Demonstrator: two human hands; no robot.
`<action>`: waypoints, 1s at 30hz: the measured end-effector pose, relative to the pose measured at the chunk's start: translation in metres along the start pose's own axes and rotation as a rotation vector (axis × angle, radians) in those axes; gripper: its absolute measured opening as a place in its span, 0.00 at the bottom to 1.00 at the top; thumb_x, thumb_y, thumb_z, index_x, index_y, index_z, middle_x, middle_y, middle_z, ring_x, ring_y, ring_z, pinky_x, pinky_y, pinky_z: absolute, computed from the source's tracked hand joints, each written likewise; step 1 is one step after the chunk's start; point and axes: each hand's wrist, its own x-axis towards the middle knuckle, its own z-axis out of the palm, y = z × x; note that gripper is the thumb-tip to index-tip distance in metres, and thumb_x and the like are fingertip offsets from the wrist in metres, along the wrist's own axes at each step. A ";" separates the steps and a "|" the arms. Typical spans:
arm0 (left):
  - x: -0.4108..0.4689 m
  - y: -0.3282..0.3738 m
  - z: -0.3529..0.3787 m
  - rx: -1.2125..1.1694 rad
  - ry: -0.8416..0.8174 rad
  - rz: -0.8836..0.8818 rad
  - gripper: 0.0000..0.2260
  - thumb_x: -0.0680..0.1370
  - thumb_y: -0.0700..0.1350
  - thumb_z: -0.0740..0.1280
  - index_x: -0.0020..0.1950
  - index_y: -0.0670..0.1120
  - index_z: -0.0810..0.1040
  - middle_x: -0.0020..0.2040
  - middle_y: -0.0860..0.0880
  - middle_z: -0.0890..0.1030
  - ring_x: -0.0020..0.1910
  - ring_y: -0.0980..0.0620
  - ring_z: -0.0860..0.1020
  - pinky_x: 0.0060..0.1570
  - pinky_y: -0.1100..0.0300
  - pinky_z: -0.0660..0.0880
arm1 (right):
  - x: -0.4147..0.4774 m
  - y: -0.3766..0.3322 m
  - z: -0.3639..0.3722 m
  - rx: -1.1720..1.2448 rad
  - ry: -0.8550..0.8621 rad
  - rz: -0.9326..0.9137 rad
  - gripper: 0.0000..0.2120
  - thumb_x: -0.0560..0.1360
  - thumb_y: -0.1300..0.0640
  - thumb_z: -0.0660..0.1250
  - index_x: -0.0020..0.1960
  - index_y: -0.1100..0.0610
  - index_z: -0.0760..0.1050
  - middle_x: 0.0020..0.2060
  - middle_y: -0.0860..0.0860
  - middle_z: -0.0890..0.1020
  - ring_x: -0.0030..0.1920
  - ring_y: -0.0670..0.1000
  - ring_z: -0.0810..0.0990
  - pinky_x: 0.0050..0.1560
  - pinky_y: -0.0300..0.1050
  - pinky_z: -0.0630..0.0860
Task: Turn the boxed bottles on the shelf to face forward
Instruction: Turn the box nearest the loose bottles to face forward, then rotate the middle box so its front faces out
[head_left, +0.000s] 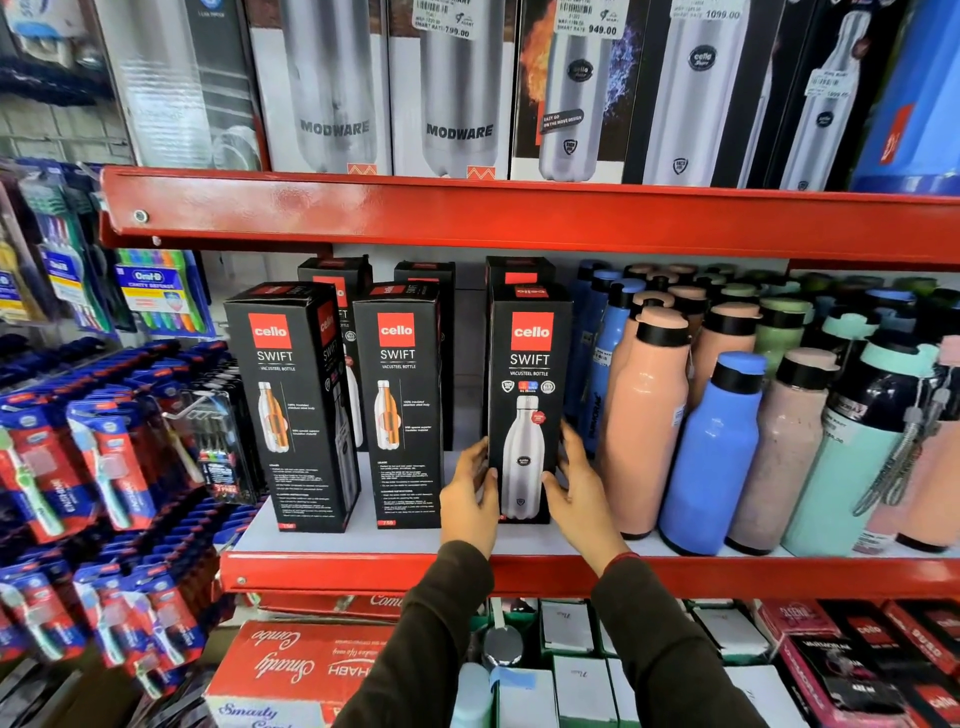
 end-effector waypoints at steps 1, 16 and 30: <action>-0.001 0.000 0.000 -0.001 0.003 0.000 0.19 0.80 0.36 0.63 0.70 0.49 0.71 0.63 0.53 0.77 0.62 0.68 0.73 0.60 0.78 0.68 | 0.000 -0.001 0.000 -0.003 0.003 -0.006 0.40 0.78 0.70 0.61 0.74 0.33 0.51 0.71 0.45 0.70 0.71 0.41 0.66 0.73 0.47 0.66; -0.003 0.010 -0.001 0.059 0.015 -0.006 0.18 0.80 0.37 0.62 0.70 0.48 0.71 0.63 0.51 0.78 0.64 0.60 0.73 0.67 0.61 0.71 | -0.002 0.001 0.002 -0.069 0.090 0.011 0.32 0.77 0.68 0.65 0.76 0.51 0.59 0.71 0.52 0.72 0.71 0.50 0.70 0.71 0.55 0.70; -0.035 0.031 -0.039 0.042 0.179 0.224 0.14 0.81 0.41 0.61 0.67 0.50 0.74 0.61 0.53 0.78 0.61 0.60 0.76 0.58 0.69 0.74 | -0.045 -0.037 0.031 0.089 0.412 -0.174 0.13 0.77 0.64 0.67 0.56 0.48 0.74 0.49 0.46 0.77 0.47 0.45 0.78 0.43 0.35 0.76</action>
